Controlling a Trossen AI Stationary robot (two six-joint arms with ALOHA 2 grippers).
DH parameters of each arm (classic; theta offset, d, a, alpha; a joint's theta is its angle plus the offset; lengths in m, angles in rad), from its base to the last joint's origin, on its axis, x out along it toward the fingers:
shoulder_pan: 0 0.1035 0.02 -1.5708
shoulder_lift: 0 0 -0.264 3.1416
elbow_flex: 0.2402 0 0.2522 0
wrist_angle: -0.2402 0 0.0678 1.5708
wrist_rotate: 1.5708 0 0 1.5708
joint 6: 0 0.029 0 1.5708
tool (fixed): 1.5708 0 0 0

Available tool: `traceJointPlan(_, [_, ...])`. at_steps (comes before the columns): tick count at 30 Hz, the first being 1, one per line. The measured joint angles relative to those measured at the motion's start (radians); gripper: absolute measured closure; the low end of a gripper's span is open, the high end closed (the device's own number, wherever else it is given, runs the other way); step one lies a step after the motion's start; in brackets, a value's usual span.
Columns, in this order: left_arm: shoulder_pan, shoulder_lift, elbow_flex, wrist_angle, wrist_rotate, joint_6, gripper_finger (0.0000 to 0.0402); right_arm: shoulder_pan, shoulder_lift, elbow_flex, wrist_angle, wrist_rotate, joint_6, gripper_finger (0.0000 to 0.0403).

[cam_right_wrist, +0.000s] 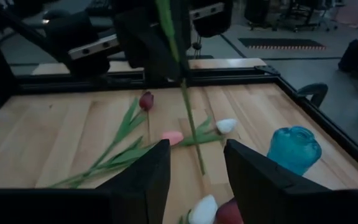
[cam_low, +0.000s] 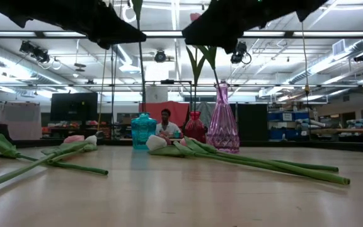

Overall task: Sort flowers into vase by color
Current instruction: Put the top red tulip into the blue vase

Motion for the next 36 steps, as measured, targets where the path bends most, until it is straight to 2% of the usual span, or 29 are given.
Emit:
traceJointPlan(4, [0.05, -0.007, 0.0, -0.02, 0.012, 0.022, 0.0387, -0.007, -0.001, -0.04, 0.03, -0.028, 0.035, 0.0241])
traceJointPlan(8, [0.125, -0.023, 0.0, -0.031, 0.108, 0.024, 0.0387, 0.002, -0.045, -0.069, 0.017, -0.037, 0.039, 0.0242])
traceJointPlan(11, [0.179, -0.051, 0.0, -0.043, 0.147, 0.042, 0.0387, 0.019, -0.113, -0.094, 0.009, -0.003, 0.018, 0.0242])
traceJointPlan(23, [0.345, -0.076, 0.001, -0.018, 0.171, 0.065, 0.0387, 0.017, -0.374, -0.231, 0.01, 0.027, -0.067, 0.0243])
traceJointPlan(31, [0.441, -0.071, 0.001, 0.039, 0.17, 0.065, 0.0387, -0.004, -0.409, -0.289, 0.139, 0.034, -0.138, 0.0243])
traceJointPlan(36, [0.472, -0.071, 0.001, 0.037, 0.171, 0.064, 0.0387, -0.008, -0.406, -0.29, 0.153, 0.034, -0.156, 0.0243])
